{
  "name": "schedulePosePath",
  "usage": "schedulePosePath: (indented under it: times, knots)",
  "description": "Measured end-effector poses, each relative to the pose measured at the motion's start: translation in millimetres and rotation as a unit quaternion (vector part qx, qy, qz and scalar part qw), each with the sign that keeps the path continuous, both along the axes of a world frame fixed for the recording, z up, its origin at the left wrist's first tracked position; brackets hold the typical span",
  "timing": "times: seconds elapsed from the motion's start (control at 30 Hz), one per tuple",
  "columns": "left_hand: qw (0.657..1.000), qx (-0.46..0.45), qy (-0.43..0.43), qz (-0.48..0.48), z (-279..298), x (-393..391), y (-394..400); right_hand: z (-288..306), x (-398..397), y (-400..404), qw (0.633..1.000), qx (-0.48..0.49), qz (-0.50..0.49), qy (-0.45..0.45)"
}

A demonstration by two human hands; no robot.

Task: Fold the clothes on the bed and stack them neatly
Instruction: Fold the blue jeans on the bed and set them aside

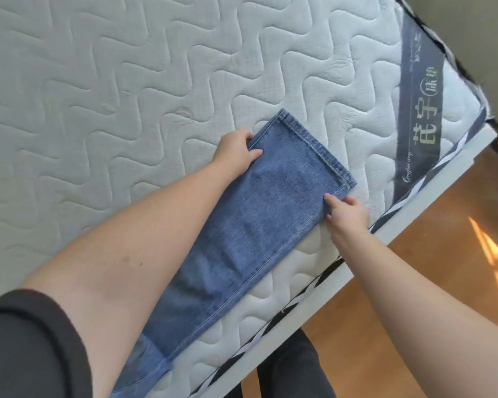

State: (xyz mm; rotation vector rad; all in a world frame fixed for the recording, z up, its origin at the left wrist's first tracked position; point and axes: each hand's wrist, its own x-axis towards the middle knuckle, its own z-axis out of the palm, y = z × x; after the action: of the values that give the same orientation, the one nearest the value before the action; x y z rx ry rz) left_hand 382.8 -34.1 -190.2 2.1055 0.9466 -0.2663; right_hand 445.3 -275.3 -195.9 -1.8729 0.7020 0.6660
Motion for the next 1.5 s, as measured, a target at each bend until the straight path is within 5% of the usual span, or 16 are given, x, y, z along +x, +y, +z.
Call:
schedulePosePath:
  times: [0.43, 0.57, 0.73, 0.9, 1.0, 1.23, 1.37, 1.5]
  knots:
    - [0.998, 0.054, 0.017, -0.010, -16, 55, 5, -22, 38, -19, 0.996, -0.043, 0.054, 0.052]
    - [0.999, 0.045, -0.013, -0.006, -9, 46, 1, -12, 45, -19, 0.995, 0.021, 0.026, 0.097]
    - [0.997, 0.043, -0.063, 0.018, 10, -6, 11, 7, 38, -14, 0.994, 0.008, 0.067, 0.085]
    - [0.994, 0.011, -0.101, 0.038, 32, -103, 6, 26, -39, -11, 0.975, -0.189, 0.112, -0.036]
    - [0.991, 0.014, -0.098, 0.093, 44, -181, -3, 41, -120, -1, 0.963, -0.131, 0.230, -0.058]
    - [0.962, 0.069, -0.023, 0.265, 63, -400, -46, 59, -288, 46, 0.855, 0.007, 0.518, -0.035]
    - [0.946, 0.186, 0.059, 0.257, 71, -505, -71, 67, -363, 55, 0.762, 0.038, 0.647, -0.009]
    - [0.943, 0.065, 0.144, 0.293, 64, -568, -98, 69, -421, 56, 0.691, 0.024, 0.722, -0.009]
